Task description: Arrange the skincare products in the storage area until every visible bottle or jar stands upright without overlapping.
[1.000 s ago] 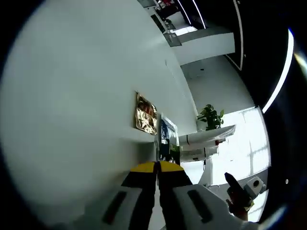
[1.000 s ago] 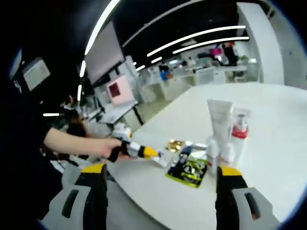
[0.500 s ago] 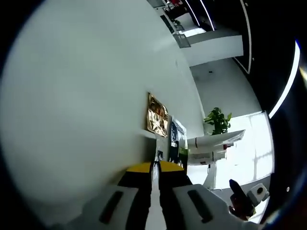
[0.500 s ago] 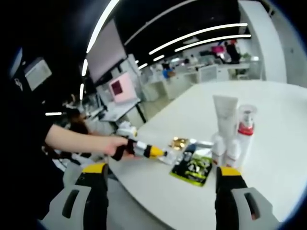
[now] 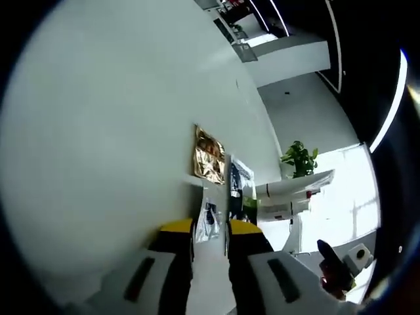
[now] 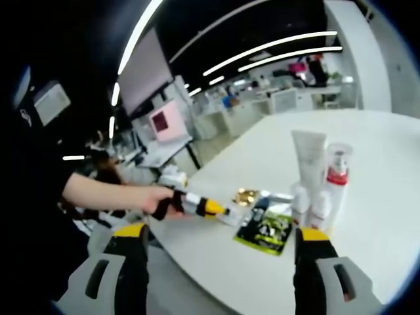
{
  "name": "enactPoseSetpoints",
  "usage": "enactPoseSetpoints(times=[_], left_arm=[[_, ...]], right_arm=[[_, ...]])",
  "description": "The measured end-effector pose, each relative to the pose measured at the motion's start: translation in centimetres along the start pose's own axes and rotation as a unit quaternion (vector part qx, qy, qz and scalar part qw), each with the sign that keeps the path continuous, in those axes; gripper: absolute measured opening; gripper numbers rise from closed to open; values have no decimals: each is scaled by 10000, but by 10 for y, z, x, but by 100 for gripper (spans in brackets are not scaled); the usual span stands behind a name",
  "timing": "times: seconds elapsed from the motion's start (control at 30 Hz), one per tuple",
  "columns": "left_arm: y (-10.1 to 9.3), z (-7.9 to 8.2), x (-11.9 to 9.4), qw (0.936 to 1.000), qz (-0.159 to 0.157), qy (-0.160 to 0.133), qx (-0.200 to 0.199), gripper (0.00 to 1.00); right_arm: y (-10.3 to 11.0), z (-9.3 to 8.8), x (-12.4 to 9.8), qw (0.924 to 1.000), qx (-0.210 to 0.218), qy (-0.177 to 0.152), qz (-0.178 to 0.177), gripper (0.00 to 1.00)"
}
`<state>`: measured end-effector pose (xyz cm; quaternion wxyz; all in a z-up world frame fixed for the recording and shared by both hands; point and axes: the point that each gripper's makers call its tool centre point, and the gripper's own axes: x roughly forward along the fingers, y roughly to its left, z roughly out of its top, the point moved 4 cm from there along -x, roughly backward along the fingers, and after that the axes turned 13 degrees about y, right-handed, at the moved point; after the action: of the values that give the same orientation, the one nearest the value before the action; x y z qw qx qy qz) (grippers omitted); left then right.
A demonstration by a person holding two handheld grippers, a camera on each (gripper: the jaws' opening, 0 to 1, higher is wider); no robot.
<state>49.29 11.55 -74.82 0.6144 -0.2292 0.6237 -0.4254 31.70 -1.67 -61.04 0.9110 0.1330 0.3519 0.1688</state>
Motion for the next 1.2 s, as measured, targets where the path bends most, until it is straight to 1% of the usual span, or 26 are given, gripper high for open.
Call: enactPoseSetpoints(times=[0.1,0.23,0.27,0.33,0.43,0.5,0.6,0.73,0.87,0.9,1.0,1.03,1.07,1.17,1.2], left_arm=[[-2,-2,-2,9999,77,18,109,18],[-2,-3,-6,9988,287,51,382,22],[-1,-3,-7,9982,387,44,453,22],[-5,-4,-11,9966,506,32,644,24],[-4,-2,-15,9955,595,-25,739,30],[-4,-1,-18,9936,698,-69,882,33],[-9,-1,-27,9910,770,-168,1081,37],[-17,-1,-39,9861,890,-322,1369,46],[-26,-6,-55,9770,1112,-514,1746,57],[-27,-7,-61,9727,1234,-560,1881,61],[-34,-13,-71,9652,1406,-660,2105,70],[-38,-17,-77,9609,1486,-713,2226,72],[-41,-20,-80,9581,1544,-744,2296,75],[-49,-27,-94,9402,1837,-907,2720,84],[-52,-31,-100,9287,1996,-953,2976,86]], right_arm=[[0,0,0,10000,-6,9,-11,95],[0,2,-2,10000,3,-39,-22,95],[0,2,-2,10000,-8,-36,-30,95],[-1,2,-3,10000,-13,-28,-45,95],[-1,3,-5,10000,-9,-48,-68,96],[-1,3,-7,9999,-14,-59,-97,96],[0,2,-11,9999,-23,-83,-127,98],[-3,2,-16,9998,11,-122,-156,99],[-5,2,-23,9998,-1,-157,-158,99],[-5,3,-25,9998,-20,-162,-152,99],[-8,2,-28,9998,-43,-132,-143,99],[-8,1,-30,9998,-48,-125,-139,99],[-9,1,-32,9998,-60,-106,-130,99],[-11,-2,-36,9998,-100,-87,-125,99],[-13,-4,-38,9998,-127,-59,-146,99]])
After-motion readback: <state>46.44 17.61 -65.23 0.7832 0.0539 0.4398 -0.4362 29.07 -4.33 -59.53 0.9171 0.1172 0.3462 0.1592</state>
